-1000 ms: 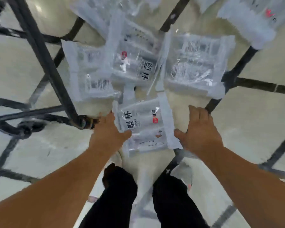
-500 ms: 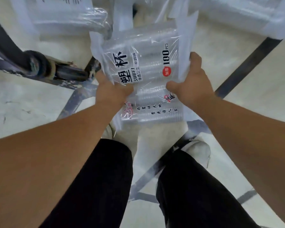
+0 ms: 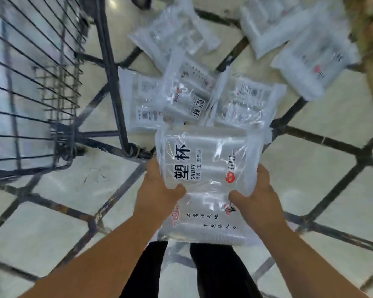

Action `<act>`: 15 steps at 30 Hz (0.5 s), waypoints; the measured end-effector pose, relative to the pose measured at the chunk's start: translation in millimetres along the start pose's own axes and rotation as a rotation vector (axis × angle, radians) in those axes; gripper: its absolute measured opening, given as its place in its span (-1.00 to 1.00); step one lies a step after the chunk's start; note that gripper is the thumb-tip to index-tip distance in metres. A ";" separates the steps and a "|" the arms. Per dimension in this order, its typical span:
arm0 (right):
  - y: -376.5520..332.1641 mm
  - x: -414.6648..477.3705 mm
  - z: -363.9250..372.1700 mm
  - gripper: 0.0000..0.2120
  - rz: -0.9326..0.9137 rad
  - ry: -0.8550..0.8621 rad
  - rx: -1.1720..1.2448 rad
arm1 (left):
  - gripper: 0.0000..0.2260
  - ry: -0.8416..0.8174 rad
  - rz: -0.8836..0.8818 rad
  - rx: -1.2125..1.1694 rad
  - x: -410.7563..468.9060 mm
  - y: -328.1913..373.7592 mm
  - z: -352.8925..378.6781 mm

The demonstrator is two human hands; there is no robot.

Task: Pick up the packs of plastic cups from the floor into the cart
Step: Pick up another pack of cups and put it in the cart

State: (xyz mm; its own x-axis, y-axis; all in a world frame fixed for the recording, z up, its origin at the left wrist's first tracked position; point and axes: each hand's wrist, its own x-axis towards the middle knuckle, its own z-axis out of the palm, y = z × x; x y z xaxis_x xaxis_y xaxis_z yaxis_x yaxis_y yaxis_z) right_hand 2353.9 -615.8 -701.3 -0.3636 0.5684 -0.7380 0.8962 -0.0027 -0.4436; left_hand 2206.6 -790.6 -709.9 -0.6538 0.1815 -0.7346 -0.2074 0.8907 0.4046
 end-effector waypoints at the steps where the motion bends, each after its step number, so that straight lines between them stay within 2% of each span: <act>1: -17.5 -29.4 -23.4 -0.22 0.000 0.007 0.005 | -0.39 -0.003 0.022 0.007 -28.5 19.3 -21.1; 4: -69.3 -108.6 -89.3 -0.23 -0.044 0.028 0.013 | -0.38 -0.006 0.093 -0.007 -106.2 71.5 -85.4; 8: -143.1 -187.7 -148.2 -0.12 -0.191 0.048 -0.021 | -0.35 0.092 0.162 -0.053 -193.8 118.6 -168.4; 12: -217.9 -248.0 -172.3 -0.14 -0.382 0.032 -0.054 | -0.26 0.229 0.225 -0.129 -262.3 134.6 -240.3; 15: -263.5 -283.2 -166.0 -0.16 -0.465 -0.001 -0.113 | -0.20 0.287 0.185 -0.216 -290.9 122.6 -280.5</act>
State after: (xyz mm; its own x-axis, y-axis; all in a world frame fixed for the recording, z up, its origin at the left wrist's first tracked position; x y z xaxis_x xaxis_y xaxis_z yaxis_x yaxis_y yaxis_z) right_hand 2262.9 -639.5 -291.1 -0.7328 0.4871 -0.4752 0.6605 0.3410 -0.6690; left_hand 2167.2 -851.1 -293.8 -0.8648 0.1795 -0.4689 -0.1951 0.7403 0.6433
